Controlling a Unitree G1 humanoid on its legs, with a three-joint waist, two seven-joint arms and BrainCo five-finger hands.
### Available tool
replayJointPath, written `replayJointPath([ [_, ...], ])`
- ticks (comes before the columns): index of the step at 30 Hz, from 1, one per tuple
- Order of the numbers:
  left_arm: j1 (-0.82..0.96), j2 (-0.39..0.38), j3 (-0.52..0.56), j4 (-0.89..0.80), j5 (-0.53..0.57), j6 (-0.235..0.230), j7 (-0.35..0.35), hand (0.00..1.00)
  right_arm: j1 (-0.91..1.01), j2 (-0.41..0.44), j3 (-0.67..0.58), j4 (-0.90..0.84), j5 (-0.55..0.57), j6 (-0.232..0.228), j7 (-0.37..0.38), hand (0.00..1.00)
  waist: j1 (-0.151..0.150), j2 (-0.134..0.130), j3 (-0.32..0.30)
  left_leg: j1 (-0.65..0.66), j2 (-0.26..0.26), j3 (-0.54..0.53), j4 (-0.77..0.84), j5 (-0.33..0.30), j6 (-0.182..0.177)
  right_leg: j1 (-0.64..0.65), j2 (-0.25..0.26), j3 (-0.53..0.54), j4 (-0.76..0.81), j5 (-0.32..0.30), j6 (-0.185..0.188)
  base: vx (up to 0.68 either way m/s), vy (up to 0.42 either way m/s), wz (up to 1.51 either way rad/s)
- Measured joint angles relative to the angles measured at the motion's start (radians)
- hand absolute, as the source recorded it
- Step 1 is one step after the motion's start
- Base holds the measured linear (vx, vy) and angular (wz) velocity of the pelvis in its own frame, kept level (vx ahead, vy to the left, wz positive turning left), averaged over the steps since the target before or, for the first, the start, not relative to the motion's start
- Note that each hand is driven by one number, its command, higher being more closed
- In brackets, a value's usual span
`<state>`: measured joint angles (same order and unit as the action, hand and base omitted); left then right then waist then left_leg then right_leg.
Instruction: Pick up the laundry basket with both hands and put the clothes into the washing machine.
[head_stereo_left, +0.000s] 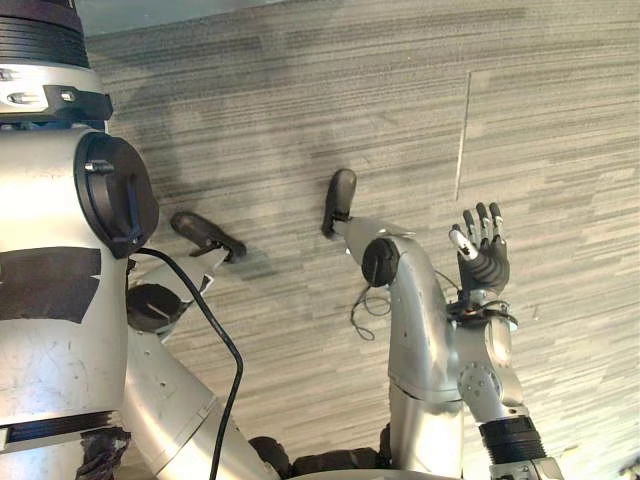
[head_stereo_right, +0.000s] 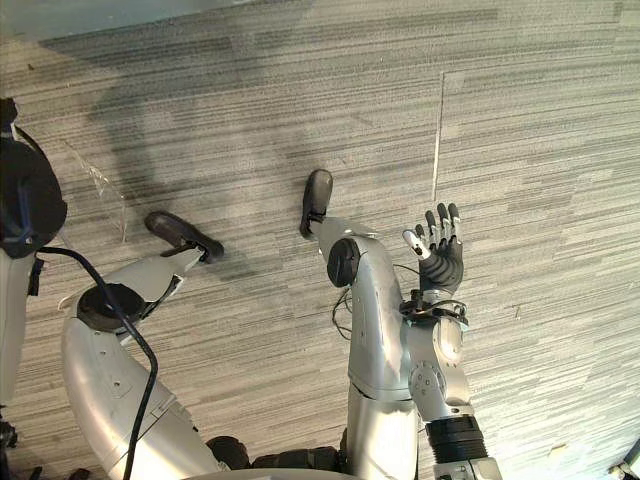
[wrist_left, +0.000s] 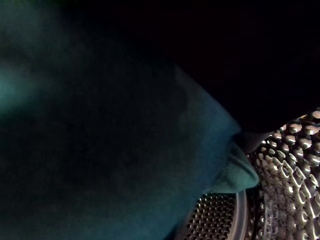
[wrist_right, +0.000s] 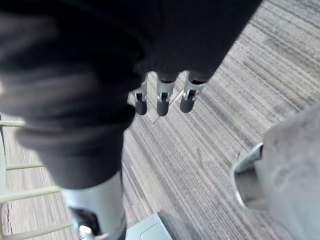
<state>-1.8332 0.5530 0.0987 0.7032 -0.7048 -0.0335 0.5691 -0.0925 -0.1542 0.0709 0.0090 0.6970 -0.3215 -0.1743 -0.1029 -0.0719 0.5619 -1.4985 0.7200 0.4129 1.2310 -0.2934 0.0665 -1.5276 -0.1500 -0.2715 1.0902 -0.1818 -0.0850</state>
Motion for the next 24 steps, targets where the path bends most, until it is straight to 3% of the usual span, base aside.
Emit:
replayJointPath([
  [4,0.001,-0.003,-0.022,0.0,0.132,0.012,0.066,1.0,0.002,-0.009,0.0,-0.003,-0.002,-0.008,0.004,0.0,0.003,0.0,0.0,-0.003,-0.005,-0.008,0.016,-0.003,0.011,0.0,-0.012,-0.001,0.033,-0.023,-0.009,-0.01,-0.02,0.09],
  [7,0.002,-0.036,-0.04,0.0,0.247,0.027,0.065,1.0,0.002,-0.011,0.0,-0.001,-0.002,-0.026,0.005,0.0,0.003,0.0,0.0,-0.005,-0.012,-0.016,0.024,-0.006,0.012,-0.001,-0.026,-0.003,0.054,-0.046,-0.007,-0.04,-0.035,0.15],
  [13,0.006,-0.093,-0.169,0.0,0.337,0.026,0.023,1.0,0.003,-0.018,0.0,0.002,0.004,-0.045,0.026,0.0,0.002,0.002,0.001,-0.013,-0.03,-0.012,-0.01,-0.006,-0.001,-0.004,-0.04,-0.011,0.033,-0.057,0.004,-0.06,-0.033,0.12],
  [14,0.006,-0.1,-0.18,0.0,0.345,0.026,0.019,0.0,0.003,-0.018,0.0,0.001,0.004,-0.046,0.027,0.0,0.002,0.002,0.001,-0.014,-0.032,-0.01,-0.012,-0.006,-0.001,-0.005,-0.04,-0.011,0.03,-0.057,0.005,-0.05,-0.013,0.05],
  [21,-0.066,-0.111,-0.26,0.0,0.389,0.031,0.038,0.0,0.003,-0.025,0.0,-0.019,0.019,-0.065,0.049,0.0,0.003,0.006,0.001,-0.028,-0.039,0.018,-0.037,-0.001,0.008,-0.03,-0.034,-0.009,-0.009,-0.043,-0.003,-0.02,0.008,-0.04],
  [24,-0.074,-0.056,-0.307,-0.006,0.514,0.044,0.06,0.0,0.024,-0.042,-0.004,-0.019,0.027,-0.067,0.069,0.0,0.007,0.018,-0.001,-0.021,-0.041,0.024,-0.045,-0.001,0.008,-0.027,-0.033,-0.009,-0.011,-0.043,-0.003,0.0,0.0,0.0],
])
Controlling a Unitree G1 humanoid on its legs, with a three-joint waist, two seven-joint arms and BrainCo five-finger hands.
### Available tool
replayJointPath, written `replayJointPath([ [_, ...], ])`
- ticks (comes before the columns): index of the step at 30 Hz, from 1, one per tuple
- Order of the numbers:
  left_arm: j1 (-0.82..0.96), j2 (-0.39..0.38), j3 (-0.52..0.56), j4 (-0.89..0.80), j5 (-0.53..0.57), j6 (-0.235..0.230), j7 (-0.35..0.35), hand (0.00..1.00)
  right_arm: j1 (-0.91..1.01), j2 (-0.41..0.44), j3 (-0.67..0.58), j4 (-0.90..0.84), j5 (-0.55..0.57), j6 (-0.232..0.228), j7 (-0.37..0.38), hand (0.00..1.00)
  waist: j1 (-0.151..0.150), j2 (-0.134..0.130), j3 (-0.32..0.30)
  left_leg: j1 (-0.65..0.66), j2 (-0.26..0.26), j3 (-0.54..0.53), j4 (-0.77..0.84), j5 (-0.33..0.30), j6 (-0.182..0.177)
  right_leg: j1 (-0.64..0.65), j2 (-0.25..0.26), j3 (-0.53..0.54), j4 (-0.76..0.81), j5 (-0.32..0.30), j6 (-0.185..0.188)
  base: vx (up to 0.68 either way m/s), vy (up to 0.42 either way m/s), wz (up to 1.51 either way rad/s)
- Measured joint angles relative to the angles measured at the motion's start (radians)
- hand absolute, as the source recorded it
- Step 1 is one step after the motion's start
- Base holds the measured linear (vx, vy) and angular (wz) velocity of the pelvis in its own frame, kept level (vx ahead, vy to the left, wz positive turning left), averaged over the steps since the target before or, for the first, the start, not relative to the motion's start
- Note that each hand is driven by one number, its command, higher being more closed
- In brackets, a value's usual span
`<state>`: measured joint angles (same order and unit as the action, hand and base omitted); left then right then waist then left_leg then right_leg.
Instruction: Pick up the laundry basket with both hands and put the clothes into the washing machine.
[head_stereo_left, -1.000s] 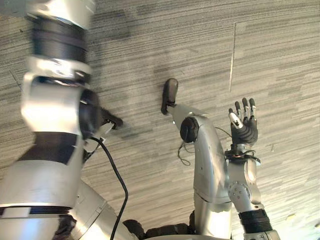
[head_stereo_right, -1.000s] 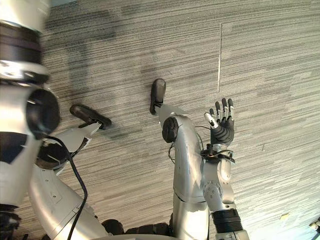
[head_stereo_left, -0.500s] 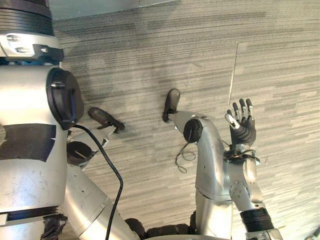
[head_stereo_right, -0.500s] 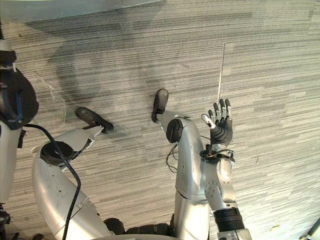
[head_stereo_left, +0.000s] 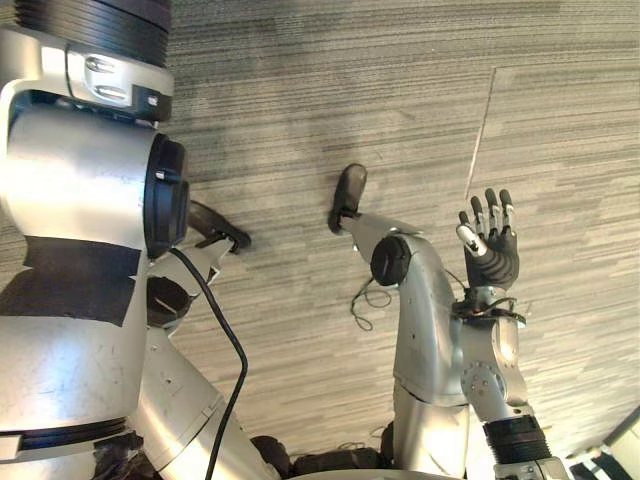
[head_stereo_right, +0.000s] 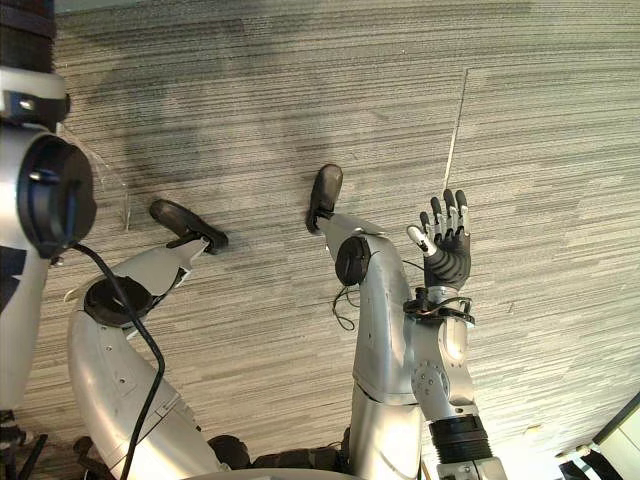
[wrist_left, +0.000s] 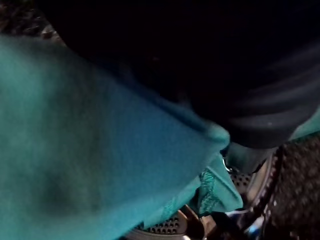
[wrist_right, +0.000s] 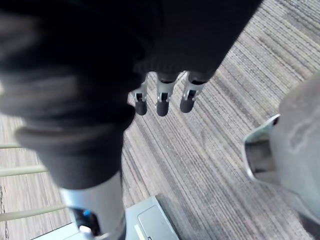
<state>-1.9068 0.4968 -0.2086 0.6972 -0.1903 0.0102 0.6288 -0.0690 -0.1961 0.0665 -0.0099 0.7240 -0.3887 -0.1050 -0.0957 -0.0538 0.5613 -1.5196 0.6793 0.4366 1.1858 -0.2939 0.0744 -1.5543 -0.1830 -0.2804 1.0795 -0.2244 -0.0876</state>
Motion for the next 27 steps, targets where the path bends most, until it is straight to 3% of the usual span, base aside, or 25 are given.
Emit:
replayJointPath([
  [2,0.001,0.065,-0.061,-0.001,0.235,0.02,0.015,0.0,0.03,-0.01,-0.003,0.006,0.036,-0.014,0.035,0.0,0.002,0.005,0.001,0.006,-0.002,0.002,-0.005,0.0,0.0,0.004,-0.001,0.0,-0.001,0.0,0.0,-0.02,-0.006,0.02],
  [4,0.019,0.118,-0.142,-0.003,0.384,0.039,0.006,0.0,0.039,-0.011,-0.014,0.046,0.064,-0.028,0.064,0.0,0.002,0.007,0.0,0.021,-0.012,0.003,-0.015,0.003,-0.004,0.017,-0.006,-0.001,-0.003,0.0,0.0,-0.06,-0.023,0.14],
  [5,0.045,0.128,-0.156,-0.004,0.544,0.053,-0.017,0.0,0.039,-0.012,-0.023,0.085,0.081,-0.036,0.076,0.0,0.005,0.015,-0.001,0.032,-0.019,0.002,-0.027,0.007,-0.005,0.03,-0.011,-0.002,-0.013,0.0,0.0,-0.06,-0.028,0.19],
  [6,0.058,0.129,-0.156,-0.008,0.6,0.063,-0.028,0.0,0.039,-0.013,-0.026,0.104,0.099,-0.041,0.087,0.0,0.007,0.019,-0.002,0.035,-0.021,0.002,-0.035,0.007,-0.006,0.035,-0.012,-0.003,-0.021,0.001,0.001,-0.07,-0.027,0.2],
  [10,0.081,0.117,-0.157,-0.022,0.644,0.11,-0.097,0.0,0.039,-0.013,-0.027,0.18,0.164,-0.029,0.092,0.0,0.009,0.027,-0.001,0.04,-0.039,0.012,-0.082,0.028,-0.018,0.052,-0.015,-0.017,-0.067,0.021,0.007,-0.07,-0.018,0.1],
  [15,0.085,0.109,-0.175,-0.018,0.676,0.118,-0.178,0.0,0.039,-0.019,-0.027,0.187,0.18,-0.023,0.11,0.0,0.013,0.027,-0.001,0.04,-0.051,0.008,-0.091,0.048,-0.008,0.052,-0.023,-0.022,-0.062,0.023,0.003,-0.02,-0.013,0.05],
  [20,0.132,0.094,-0.121,-0.021,0.618,0.085,-0.205,0.0,0.039,-0.02,-0.028,0.211,0.18,-0.015,0.109,0.0,0.021,0.028,-0.001,0.052,-0.055,-0.001,-0.096,0.048,-0.009,0.072,-0.025,-0.028,-0.068,0.023,0.003,-0.02,-0.009,0.03],
  [22,0.177,0.092,-0.063,-0.024,0.485,0.05,-0.246,0.0,0.039,-0.02,-0.032,0.223,0.179,-0.001,0.108,0.0,0.022,0.031,-0.001,0.054,-0.06,-0.01,-0.105,0.051,-0.014,0.085,-0.028,-0.038,-0.075,0.023,0.003,-0.04,-0.02,0.09],
  [23,0.199,0.086,-0.03,-0.026,0.335,0.015,-0.259,0.0,0.039,-0.02,-0.036,0.23,0.178,0.009,0.105,0.0,0.021,0.031,-0.001,0.054,-0.065,-0.015,-0.112,0.054,-0.019,0.091,-0.029,-0.045,-0.08,0.023,0.003,-0.03,-0.015,0.11],
  [27,0.211,0.045,0.019,-0.026,-0.001,-0.058,-0.245,0.0,0.038,-0.031,-0.043,0.241,0.169,0.022,0.101,0.0,0.031,0.031,-0.001,0.054,-0.076,-0.012,-0.138,0.076,-0.015,0.094,-0.034,-0.053,-0.092,0.024,0.002,-0.03,-0.023,0.13],
])
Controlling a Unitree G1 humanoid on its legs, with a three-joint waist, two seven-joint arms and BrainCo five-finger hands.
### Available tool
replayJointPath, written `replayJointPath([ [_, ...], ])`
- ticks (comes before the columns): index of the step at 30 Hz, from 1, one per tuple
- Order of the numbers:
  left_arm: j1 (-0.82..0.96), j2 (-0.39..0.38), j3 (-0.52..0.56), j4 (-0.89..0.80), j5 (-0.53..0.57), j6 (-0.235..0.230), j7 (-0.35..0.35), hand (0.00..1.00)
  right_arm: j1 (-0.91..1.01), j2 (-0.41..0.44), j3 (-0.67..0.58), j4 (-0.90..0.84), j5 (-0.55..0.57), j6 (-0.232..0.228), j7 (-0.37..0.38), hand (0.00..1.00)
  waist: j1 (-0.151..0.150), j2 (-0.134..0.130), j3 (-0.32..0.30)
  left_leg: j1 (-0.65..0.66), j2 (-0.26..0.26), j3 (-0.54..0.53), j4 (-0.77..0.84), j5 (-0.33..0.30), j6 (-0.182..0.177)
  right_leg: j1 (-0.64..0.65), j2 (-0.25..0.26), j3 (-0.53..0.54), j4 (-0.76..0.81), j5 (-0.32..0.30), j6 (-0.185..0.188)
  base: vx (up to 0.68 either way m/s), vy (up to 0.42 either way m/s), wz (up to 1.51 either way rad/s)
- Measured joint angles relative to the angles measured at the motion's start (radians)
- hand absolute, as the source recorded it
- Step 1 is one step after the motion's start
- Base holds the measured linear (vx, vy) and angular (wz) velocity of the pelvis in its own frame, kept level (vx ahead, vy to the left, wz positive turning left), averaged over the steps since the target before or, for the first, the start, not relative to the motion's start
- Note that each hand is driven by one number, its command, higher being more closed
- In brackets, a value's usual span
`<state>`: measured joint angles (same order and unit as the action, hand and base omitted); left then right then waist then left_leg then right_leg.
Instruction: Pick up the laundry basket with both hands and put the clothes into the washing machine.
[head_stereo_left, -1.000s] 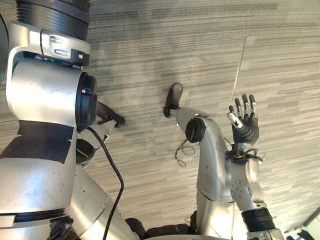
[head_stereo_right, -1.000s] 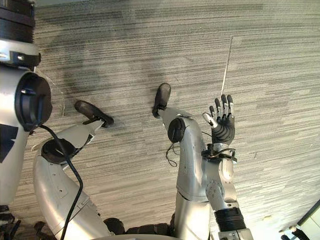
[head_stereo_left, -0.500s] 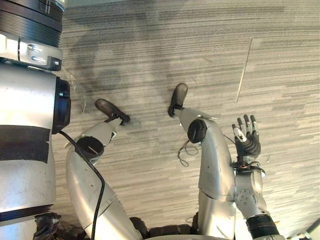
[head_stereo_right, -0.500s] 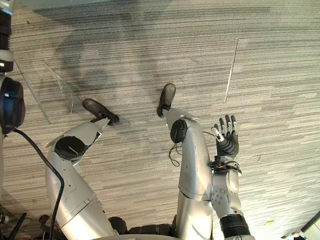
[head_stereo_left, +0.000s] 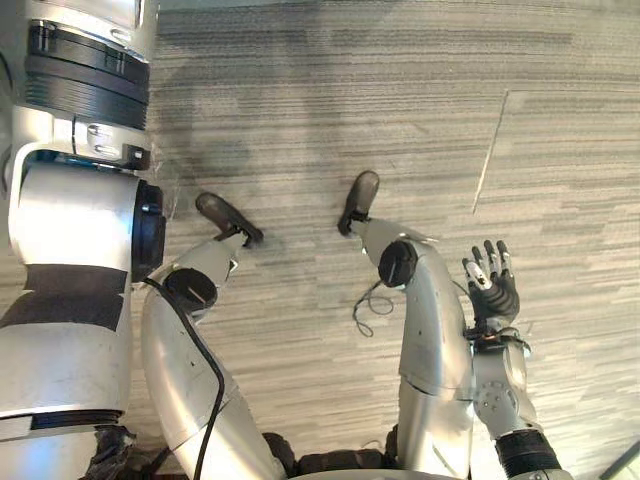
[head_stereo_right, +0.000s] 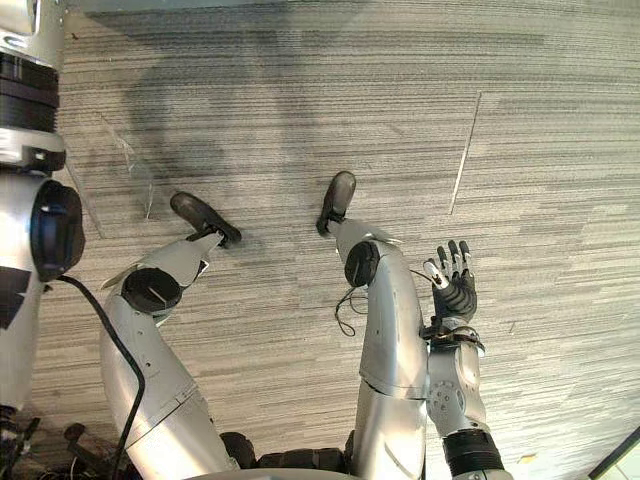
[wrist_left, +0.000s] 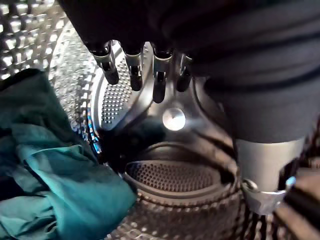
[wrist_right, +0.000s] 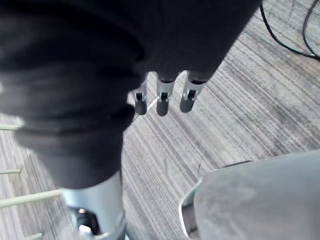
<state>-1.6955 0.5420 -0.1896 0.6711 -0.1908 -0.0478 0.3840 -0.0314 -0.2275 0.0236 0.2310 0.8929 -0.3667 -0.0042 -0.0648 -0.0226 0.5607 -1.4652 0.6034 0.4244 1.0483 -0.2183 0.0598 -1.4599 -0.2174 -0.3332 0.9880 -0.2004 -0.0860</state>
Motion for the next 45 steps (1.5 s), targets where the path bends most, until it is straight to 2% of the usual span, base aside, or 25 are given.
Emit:
replayJointPath([
  [3,-0.006,-0.019,-0.001,-0.005,-0.074,-0.015,0.009,0.0,-0.001,-0.001,0.0,0.001,-0.006,0.004,-0.012,0.0,-0.001,0.0,0.0,0.0,-0.003,-0.003,-0.001,0.003,-0.001,0.0,-0.001,-0.001,0.001,0.0,0.0,0.0,0.0,0.0],
  [6,-0.007,-0.028,0.0,-0.005,-0.065,-0.014,0.009,0.0,-0.003,0.002,0.0,0.002,-0.031,0.004,-0.018,0.0,-0.002,0.0,0.0,0.0,-0.01,-0.009,-0.002,0.004,-0.001,0.003,-0.001,-0.002,0.004,0.0,0.0,0.0,0.0,0.0],
  [9,0.004,-0.029,0.01,-0.004,0.01,-0.005,0.008,0.0,-0.007,0.007,-0.005,0.011,-0.039,0.004,-0.019,0.0,-0.001,0.0,0.0,0.002,-0.011,-0.013,-0.001,0.006,-0.001,0.009,-0.001,-0.004,0.005,0.0,0.0,0.0,0.0,0.0],
  [12,0.13,-0.038,0.091,-0.013,0.067,-0.005,-0.007,0.0,-0.018,0.019,-0.017,0.033,-0.039,0.013,-0.022,0.0,-0.002,0.005,0.001,0.033,-0.012,-0.011,-0.007,0.007,-0.001,0.037,-0.003,-0.004,-0.002,0.0,0.0,-0.01,-0.007,0.02],
  [14,0.302,-0.058,0.158,-0.013,0.103,-0.003,-0.013,0.0,-0.024,0.025,-0.023,0.056,-0.041,0.016,-0.043,0.0,-0.002,0.014,-0.001,0.069,-0.026,0.0,-0.046,0.017,-0.018,0.067,-0.003,-0.006,-0.031,0.005,-0.002,-0.06,-0.034,0.12],
  [15,0.343,-0.062,0.165,-0.024,0.118,-0.017,-0.012,0.0,-0.025,0.025,-0.024,0.062,-0.042,0.017,-0.048,0.0,0.0,0.014,-0.001,0.078,-0.028,0.005,-0.057,0.022,-0.019,0.073,-0.002,-0.006,-0.039,0.008,-0.003,-0.07,-0.044,0.09],
  [18,0.56,-0.09,0.175,-0.159,0.127,-0.036,-0.032,0.0,-0.033,0.025,-0.03,0.09,-0.087,0.023,-0.081,0.0,0.023,0.016,-0.001,0.129,-0.036,0.022,-0.107,0.048,-0.024,0.115,0.007,-0.01,-0.081,0.021,-0.009,-0.05,-0.045,0.01],
  [20,0.759,-0.156,0.195,-0.231,0.128,-0.052,-0.053,0.0,-0.033,0.028,-0.03,0.095,-0.135,0.028,-0.09,0.0,0.025,0.023,-0.001,0.198,-0.051,0.035,-0.163,0.073,-0.028,0.18,0.01,-0.021,-0.122,0.028,-0.012,-0.04,-0.058,0.1],
  [23,0.968,-0.236,0.195,-0.241,0.127,-0.049,-0.082,0.0,-0.035,0.047,-0.021,0.092,-0.178,0.041,-0.094,0.0,0.038,0.025,-0.002,0.286,-0.065,0.05,-0.225,0.091,-0.05,0.258,0.024,-0.022,-0.175,0.035,-0.009,-0.02,-0.053,0.01],
  [25,1.179,-0.327,0.188,-0.263,0.125,-0.047,-0.116,0.0,-0.035,0.074,-0.006,0.096,-0.238,0.064,-0.103,0.0,0.053,0.025,-0.003,0.387,-0.083,0.069,-0.296,0.114,-0.062,0.349,0.037,-0.024,-0.231,0.043,-0.004,0.03,-0.057,-0.01],
  [27,1.326,-0.375,0.156,-0.317,0.122,-0.049,-0.144,0.0,-0.031,0.087,0.014,0.107,-0.284,0.091,-0.107,0.0,0.067,0.029,-0.004,0.468,-0.102,0.073,-0.347,0.127,-0.069,0.43,0.037,-0.034,-0.265,0.044,-0.003,0.05,-0.058,0.17],
  [28,1.404,-0.399,0.12,-0.345,0.12,-0.053,-0.162,0.0,-0.011,0.091,0.028,0.106,-0.314,0.102,-0.106,0.0,0.082,0.043,-0.012,0.528,-0.113,0.071,-0.375,0.133,-0.074,0.497,0.037,-0.048,-0.284,0.042,-0.001,0.06,-0.055,0.23],
  [29,1.441,-0.413,0.106,-0.356,0.119,-0.059,-0.169,0.0,-0.002,0.093,0.033,0.108,-0.32,0.105,-0.104,0.0,0.085,0.051,-0.017,0.561,-0.123,0.07,-0.391,0.138,-0.075,0.532,0.034,-0.051,-0.293,0.04,0.001,0.06,-0.04,0.29],
  [32,1.563,-0.474,0.097,-0.373,0.102,-0.095,-0.207,0.0,0.031,0.1,0.032,0.156,-0.379,0.12,-0.097,0.0,0.085,0.087,-0.064,0.723,-0.171,0.073,-0.455,0.146,-0.077,0.697,0.011,-0.062,-0.327,0.026,0.025,0.07,0.013,0.25],
  [33,1.6,-0.484,0.092,-0.367,0.095,-0.105,-0.211,0.0,0.046,0.1,0.032,0.192,-0.397,0.126,-0.093,0.0,0.084,0.094,-0.101,0.768,-0.185,0.076,-0.475,0.141,-0.079,0.741,0.005,-0.066,-0.339,0.018,0.039,0.09,0.053,0.22],
  [37,1.755,-0.509,0.097,-0.303,0.083,-0.129,-0.243,0.0,0.15,0.105,0.025,0.352,-0.474,0.155,-0.078,0.0,0.083,0.096,-0.232,1.032,-0.261,0.095,-0.624,0.156,-0.102,1.008,-0.018,-0.099,-0.438,-0.003,0.088,0.13,0.037,0.27],
  [38,1.79,-0.513,0.108,-0.259,0.083,-0.138,-0.249,0.0,0.179,0.11,0.014,0.405,-0.487,0.157,-0.079,0.0,0.082,0.093,-0.284,1.088,-0.289,0.093,-0.68,0.167,-0.113,1.064,-0.022,-0.111,-0.474,-0.002,0.101,0.21,0.008,0.3],
  [39,1.803,-0.516,0.116,-0.227,0.083,-0.142,-0.25,0.0,0.187,0.111,0.001,0.426,-0.499,0.157,-0.079,0.0,0.081,0.093,-0.307,1.114,-0.303,0.091,-0.709,0.175,-0.115,1.09,-0.023,-0.117,-0.493,0.0,0.107,0.19,0.02,0.31],
  [41,1.835,-0.521,0.137,-0.083,0.083,-0.151,-0.249,0.0,0.197,0.105,-0.041,0.534,-0.532,0.159,-0.08,0.0,0.077,0.101,-0.385,1.194,-0.35,0.065,-0.824,0.212,-0.125,1.179,-0.013,-0.141,-0.585,0.016,0.134,0.19,0.032,0.23],
  [45,1.884,-0.531,0.214,0.113,0.083,-0.145,-0.225,0.0,0.244,0.117,-0.126,0.63,-0.593,0.159,-0.085,0.0,0.077,0.101,-0.461,1.375,-0.424,0.063,-1.057,0.31,-0.129,1.339,0.02,-0.172,-0.749,0.081,0.146,0.21,0.052,0.11],
])
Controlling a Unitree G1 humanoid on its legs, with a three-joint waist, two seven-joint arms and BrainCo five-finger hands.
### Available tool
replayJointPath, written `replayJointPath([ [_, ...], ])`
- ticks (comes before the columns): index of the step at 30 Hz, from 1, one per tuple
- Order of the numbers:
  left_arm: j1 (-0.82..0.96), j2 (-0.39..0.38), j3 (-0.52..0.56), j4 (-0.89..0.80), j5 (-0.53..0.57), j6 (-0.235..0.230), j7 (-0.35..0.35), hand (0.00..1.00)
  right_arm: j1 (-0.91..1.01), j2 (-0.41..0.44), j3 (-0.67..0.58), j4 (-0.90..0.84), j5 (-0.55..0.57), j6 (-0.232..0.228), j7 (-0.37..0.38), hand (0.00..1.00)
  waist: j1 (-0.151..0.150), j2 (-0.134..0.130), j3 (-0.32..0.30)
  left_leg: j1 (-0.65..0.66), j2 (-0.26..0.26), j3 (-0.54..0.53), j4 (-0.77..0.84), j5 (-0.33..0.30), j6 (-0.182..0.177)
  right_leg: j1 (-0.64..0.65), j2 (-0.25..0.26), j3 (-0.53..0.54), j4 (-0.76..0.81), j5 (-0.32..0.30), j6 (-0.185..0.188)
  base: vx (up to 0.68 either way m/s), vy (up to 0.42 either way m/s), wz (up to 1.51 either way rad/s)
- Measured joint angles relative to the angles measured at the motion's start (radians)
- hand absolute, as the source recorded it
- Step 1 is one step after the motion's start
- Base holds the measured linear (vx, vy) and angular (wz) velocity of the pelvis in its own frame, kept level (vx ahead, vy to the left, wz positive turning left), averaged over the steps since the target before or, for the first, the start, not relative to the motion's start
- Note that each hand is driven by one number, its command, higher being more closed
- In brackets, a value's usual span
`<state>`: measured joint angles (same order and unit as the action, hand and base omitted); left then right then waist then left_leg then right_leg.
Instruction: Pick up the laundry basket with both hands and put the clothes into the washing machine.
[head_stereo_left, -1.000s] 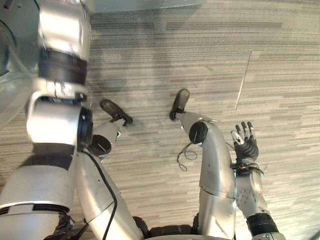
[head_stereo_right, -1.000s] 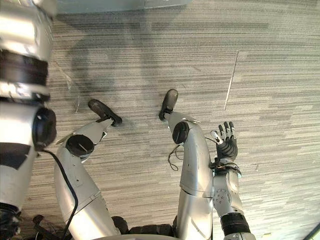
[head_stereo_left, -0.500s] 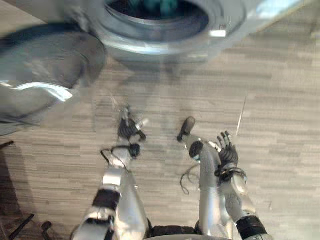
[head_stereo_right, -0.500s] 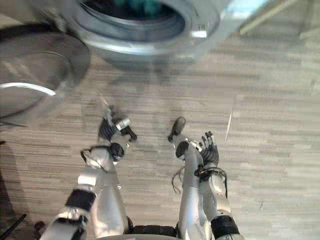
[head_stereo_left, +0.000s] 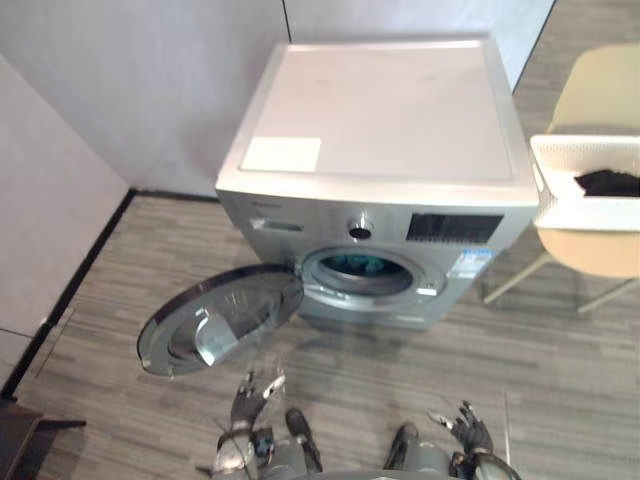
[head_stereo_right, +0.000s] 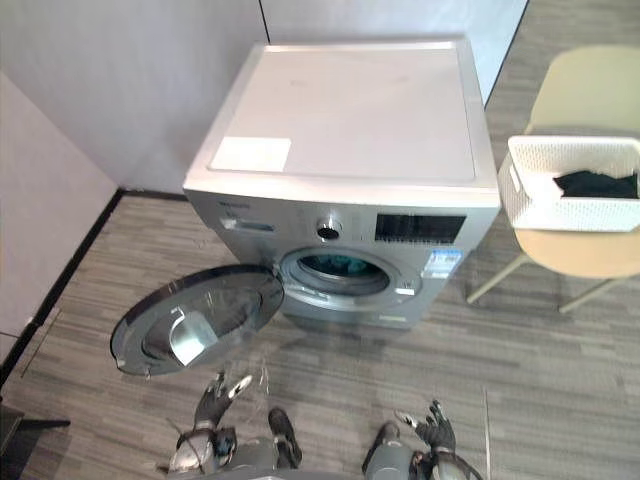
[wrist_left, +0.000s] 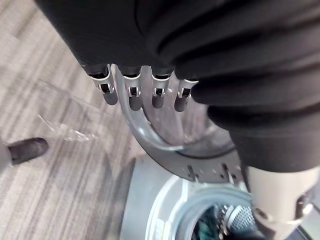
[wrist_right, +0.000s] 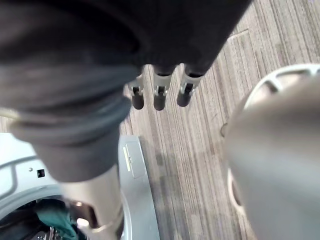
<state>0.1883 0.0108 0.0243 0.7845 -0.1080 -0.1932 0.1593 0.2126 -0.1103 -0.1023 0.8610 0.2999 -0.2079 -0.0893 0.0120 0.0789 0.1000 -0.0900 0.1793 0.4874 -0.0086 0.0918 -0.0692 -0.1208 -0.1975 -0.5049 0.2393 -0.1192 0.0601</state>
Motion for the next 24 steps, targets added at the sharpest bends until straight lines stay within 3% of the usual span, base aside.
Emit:
replayJointPath([
  [3,0.019,-0.002,0.026,0.072,0.004,0.016,0.01,0.0,0.001,0.024,-0.072,0.06,-0.004,0.0,0.0,0.0,0.0,-0.003,-0.033,0.074,-0.022,-0.003,-0.08,0.02,-0.001,0.083,0.025,-0.018,-0.083,0.03,0.01,0.18,0.038,0.07],
  [7,0.024,0.0,0.059,0.12,0.006,0.037,0.015,0.0,0.0,0.051,-0.127,0.127,0.033,0.022,0.02,0.0,0.0,-0.034,-0.074,0.128,-0.049,-0.036,-0.086,0.018,-0.003,0.166,0.02,-0.021,-0.156,0.049,0.03,0.14,0.024,0.01],
  [12,0.024,0.002,0.059,0.132,-0.009,0.043,0.013,0.0,-0.01,0.055,-0.135,0.146,0.065,0.023,0.04,0.0,-0.001,-0.032,-0.074,0.142,-0.05,-0.071,-0.094,0.018,-0.003,0.184,0.02,-0.024,-0.158,0.049,0.03,0.0,-0.002,0.02],
  [13,0.027,0.004,0.057,0.164,-0.037,0.044,-0.024,0.0,-0.048,0.063,-0.126,0.195,0.122,0.031,0.072,0.0,-0.028,-0.04,-0.087,0.139,-0.053,-0.12,-0.095,-0.003,-0.01,0.206,0.058,0.042,-0.243,0.082,0.03,0.0,0.0,0.0],
  [20,0.024,0.005,0.055,0.164,-0.037,0.044,-0.024,0.0,-0.048,0.061,-0.126,0.193,0.122,0.031,0.076,0.0,-0.032,-0.042,-0.086,0.138,-0.052,-0.103,-0.096,-0.006,-0.009,0.193,0.056,0.059,-0.24,0.081,0.031,0.0,0.0,-0.06],
  [24,0.004,0.013,0.039,0.169,-0.033,0.056,-0.025,0.0,-0.027,0.058,-0.13,0.164,0.122,0.031,0.109,0.0,-0.056,-0.05,-0.079,0.134,-0.054,-0.058,-0.096,-0.02,-0.008,0.159,0.041,0.09,-0.214,0.073,0.035,0.02,0.02,-0.21],
])
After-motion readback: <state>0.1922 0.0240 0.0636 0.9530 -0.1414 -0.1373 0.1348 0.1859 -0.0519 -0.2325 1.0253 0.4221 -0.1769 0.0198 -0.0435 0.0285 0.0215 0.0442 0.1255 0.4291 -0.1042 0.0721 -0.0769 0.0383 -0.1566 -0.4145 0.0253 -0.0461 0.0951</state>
